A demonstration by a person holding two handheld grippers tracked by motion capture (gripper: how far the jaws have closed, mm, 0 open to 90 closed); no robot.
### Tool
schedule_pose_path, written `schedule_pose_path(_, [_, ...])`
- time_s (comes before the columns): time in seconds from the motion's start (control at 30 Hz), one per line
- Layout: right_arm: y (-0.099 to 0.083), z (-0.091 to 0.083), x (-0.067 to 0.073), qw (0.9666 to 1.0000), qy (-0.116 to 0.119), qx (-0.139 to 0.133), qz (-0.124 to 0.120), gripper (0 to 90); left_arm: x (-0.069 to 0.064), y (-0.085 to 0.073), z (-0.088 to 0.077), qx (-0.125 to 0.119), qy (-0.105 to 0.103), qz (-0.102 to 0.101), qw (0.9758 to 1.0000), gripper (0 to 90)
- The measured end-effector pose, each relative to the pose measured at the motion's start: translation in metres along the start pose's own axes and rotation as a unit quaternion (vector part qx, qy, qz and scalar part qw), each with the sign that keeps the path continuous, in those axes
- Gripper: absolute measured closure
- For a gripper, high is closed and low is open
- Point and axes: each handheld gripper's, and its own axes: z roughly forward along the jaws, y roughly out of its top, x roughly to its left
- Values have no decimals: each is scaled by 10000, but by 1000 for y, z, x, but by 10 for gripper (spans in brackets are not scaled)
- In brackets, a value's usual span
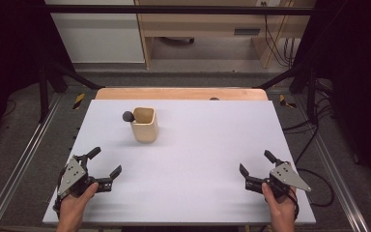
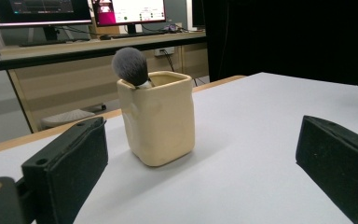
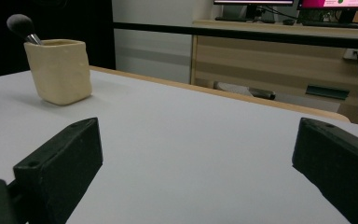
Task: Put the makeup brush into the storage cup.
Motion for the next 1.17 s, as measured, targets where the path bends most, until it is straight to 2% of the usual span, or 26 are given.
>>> schedule_pose_path(0.33, [-6,0,-1,10000,32,28,43,18,-2,-4,0,7,-90,-19,10000,19])
schedule_pose_path(0.53, [-11,2,0,9999,89,18,80,18,-5,-7,2,28,-225,-23,9997,19])
schedule_pose_path(0.97, [-15,12,11,9994,351,16,9,17,-4,-13,3,78,-345,-221,9991,19])
schedule_pose_path(1.17, [-17,14,12,9994,333,74,20,18,-5,-13,3,17,-371,-295,9989,19])
